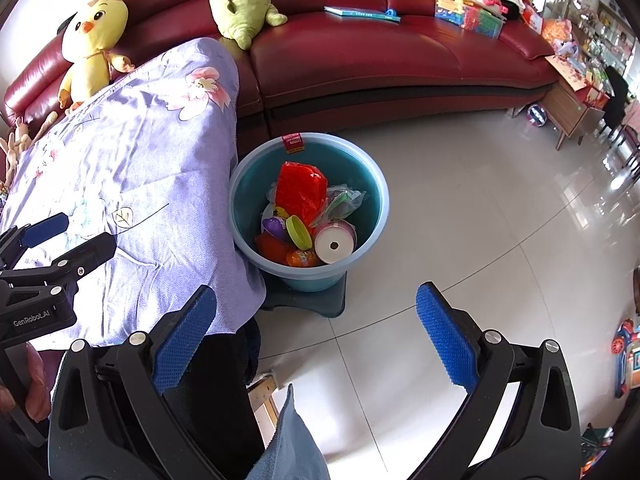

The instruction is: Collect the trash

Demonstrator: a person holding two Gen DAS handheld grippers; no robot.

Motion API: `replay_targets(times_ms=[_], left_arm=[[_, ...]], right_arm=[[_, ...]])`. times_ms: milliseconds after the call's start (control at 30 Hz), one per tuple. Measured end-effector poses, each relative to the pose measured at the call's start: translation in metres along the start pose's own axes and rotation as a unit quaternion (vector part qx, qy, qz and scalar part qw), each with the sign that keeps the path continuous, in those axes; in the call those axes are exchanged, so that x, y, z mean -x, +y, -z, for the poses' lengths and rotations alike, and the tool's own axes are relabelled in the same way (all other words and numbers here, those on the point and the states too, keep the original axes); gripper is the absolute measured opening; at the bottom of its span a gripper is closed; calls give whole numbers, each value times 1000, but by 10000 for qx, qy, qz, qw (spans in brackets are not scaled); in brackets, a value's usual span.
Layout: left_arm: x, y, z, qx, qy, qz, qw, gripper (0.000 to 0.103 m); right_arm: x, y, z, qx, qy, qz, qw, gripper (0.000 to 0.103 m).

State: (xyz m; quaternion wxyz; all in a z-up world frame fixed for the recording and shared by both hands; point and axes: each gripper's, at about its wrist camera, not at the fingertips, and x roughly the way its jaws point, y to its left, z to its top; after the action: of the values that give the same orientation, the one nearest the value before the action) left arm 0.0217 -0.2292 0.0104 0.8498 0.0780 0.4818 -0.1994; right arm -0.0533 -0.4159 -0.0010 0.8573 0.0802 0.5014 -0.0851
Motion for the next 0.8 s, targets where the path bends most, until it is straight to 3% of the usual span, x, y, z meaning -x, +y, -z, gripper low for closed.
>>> replay_targets(times_ms=[800], left_arm=[[-17, 3, 4, 80, 224, -118, 9996, 97]], right_arm=[[-13, -1, -2, 46, 74, -4, 10000, 96]])
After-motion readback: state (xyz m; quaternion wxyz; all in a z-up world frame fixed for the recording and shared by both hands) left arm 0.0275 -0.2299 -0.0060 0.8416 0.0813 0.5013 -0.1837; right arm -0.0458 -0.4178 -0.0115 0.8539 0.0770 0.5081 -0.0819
